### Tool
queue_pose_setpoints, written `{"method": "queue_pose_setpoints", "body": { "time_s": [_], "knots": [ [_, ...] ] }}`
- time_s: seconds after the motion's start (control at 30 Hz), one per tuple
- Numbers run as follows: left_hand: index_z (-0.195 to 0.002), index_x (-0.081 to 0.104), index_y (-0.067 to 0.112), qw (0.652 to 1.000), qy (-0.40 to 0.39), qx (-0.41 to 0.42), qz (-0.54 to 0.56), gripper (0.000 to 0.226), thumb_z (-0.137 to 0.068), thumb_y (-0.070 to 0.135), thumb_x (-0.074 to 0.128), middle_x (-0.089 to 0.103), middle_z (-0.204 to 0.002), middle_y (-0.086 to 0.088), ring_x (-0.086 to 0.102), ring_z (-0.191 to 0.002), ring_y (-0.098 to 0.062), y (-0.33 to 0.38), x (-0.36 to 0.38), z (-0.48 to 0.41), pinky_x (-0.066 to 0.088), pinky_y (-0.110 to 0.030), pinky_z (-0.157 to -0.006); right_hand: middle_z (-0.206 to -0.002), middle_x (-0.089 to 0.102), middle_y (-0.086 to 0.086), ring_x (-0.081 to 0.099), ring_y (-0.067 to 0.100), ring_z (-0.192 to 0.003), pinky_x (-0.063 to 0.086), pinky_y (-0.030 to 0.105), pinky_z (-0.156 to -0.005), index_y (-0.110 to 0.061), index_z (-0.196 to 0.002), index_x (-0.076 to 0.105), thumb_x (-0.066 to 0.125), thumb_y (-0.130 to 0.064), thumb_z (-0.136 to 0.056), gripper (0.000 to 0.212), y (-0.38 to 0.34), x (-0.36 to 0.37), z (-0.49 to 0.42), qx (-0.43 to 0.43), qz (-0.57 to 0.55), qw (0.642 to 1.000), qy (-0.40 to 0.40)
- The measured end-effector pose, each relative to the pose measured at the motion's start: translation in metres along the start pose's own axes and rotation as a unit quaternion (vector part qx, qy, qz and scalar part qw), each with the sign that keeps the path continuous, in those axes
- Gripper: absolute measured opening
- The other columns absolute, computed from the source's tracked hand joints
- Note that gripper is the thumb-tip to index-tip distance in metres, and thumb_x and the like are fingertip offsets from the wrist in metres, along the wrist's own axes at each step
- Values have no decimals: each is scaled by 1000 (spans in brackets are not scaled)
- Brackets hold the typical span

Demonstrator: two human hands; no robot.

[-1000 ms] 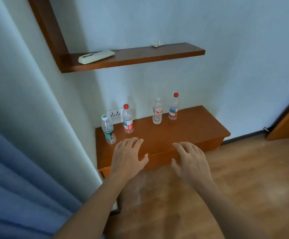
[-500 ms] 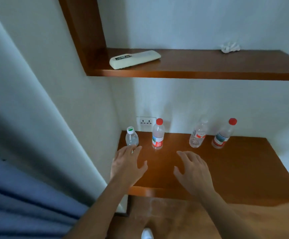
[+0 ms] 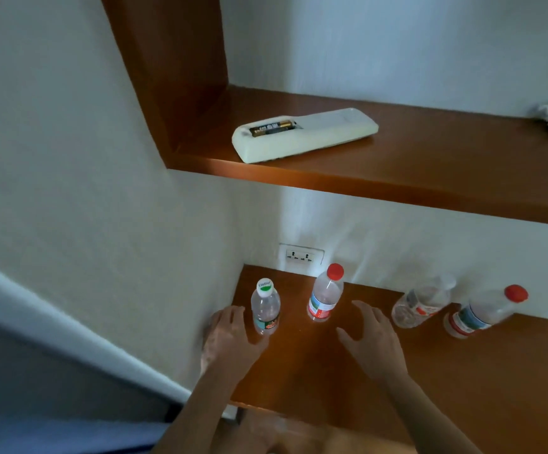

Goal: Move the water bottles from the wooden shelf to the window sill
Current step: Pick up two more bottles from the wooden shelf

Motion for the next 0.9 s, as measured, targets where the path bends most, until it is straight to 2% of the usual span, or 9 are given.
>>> {"method": "queue_pose_setpoints", "body": {
  "time_s": [0.13, 0.27, 0.43, 0.53, 0.63, 0.7, 0.77, 0.83, 0.9],
  "knots": [
    [-147, 32, 22, 994, -10, -50, 96, 106, -63, 77, 67, 49, -143, -3, 49, -130, -21, -2, 19, -21, 49, -40, -104, -149, 47, 4, 47, 26, -136, 46, 47, -107, -24, -149, 34, 80, -51, -75, 92, 2, 17, -30, 45, -101, 994, -23],
    [-144, 32, 33, 969, -17, -100, 226, 118, -45, 79, 75, 53, -140, 5, 52, -127, -22, -13, 52, -39, 54, -46, -98, -138, 55, 1, 52, 16, -122, 46, 31, -100, -19, -143, 41, 91, -36, -65, 95, -8, 30, -55, 42, -180, 982, -39],
    [-129, 50, 20, 965, -7, -113, 237, 97, -54, 76, 76, 65, -115, 3, 65, -104, -21, -15, 73, -58, 60, -34, -86, -127, 58, -7, 59, 15, -115, 54, 33, -96, -32, -133, 40, 94, -46, -54, 96, -7, 46, -79, 26, -245, 968, -45],
    [-121, 47, 30, 963, -63, -145, 216, 73, -62, 40, 89, 58, -103, 16, 61, -96, -12, -5, 66, -62, 49, -23, -84, -117, 60, -7, 61, 17, -107, 57, 36, -94, -28, -126, 46, 90, -58, -52, 91, -5, 56, -90, 10, -256, 966, -41],
    [-127, 43, 22, 955, -120, -164, 215, 67, -74, 32, 84, 55, -110, 10, 56, -104, -12, 7, 74, -67, 44, -20, -87, -109, 57, -12, 59, 9, -97, 53, 19, -90, -29, -123, 44, 92, -39, -63, 77, -7, 59, -93, 18, -251, 967, -33],
    [-129, 46, 13, 950, -67, -191, 238, 75, -70, 33, 87, 55, -112, 5, 53, -102, -10, 14, 72, -71, 48, -22, -86, -100, 53, -17, 57, 3, -83, 48, 3, -70, -27, -124, 42, 90, -33, -69, 73, -7, 59, -95, 22, -244, 969, -35],
    [-125, 50, 9, 951, -7, -185, 246, 76, -65, 33, 90, 52, -103, 6, 54, -94, -11, 25, 58, -71, 47, -22, -79, -94, 51, -18, 57, 6, -74, 41, -1, -56, -25, -126, 40, 87, -31, -73, 71, -9, 54, -95, 25, -238, 970, -40],
    [-128, 48, 9, 955, 13, -150, 254, 78, -67, 34, 89, 49, -104, 7, 56, -96, -13, 38, 43, -72, 48, -22, -80, -101, 51, -16, 58, 10, -81, 40, -1, -54, -25, -128, 39, 86, -34, -74, 72, -10, 47, -93, 29, -233, 971, -35],
    [-135, 43, 12, 950, 11, -134, 283, 82, -69, 32, 87, 48, -111, 7, 54, -106, -14, 49, 27, -71, 51, -28, -89, -113, 49, -13, 54, 10, -93, 39, 0, -55, -23, -133, 40, 86, -38, -73, 77, -12, 34, -90, 28, -232, 972, -19]
  ]
}}
Point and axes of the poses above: each hand's wrist, its own z-axis away from the middle knuckle, its own x-axis out of the palm, y = z × x, the point moved 5 cm from there along -z, towards the middle knuckle
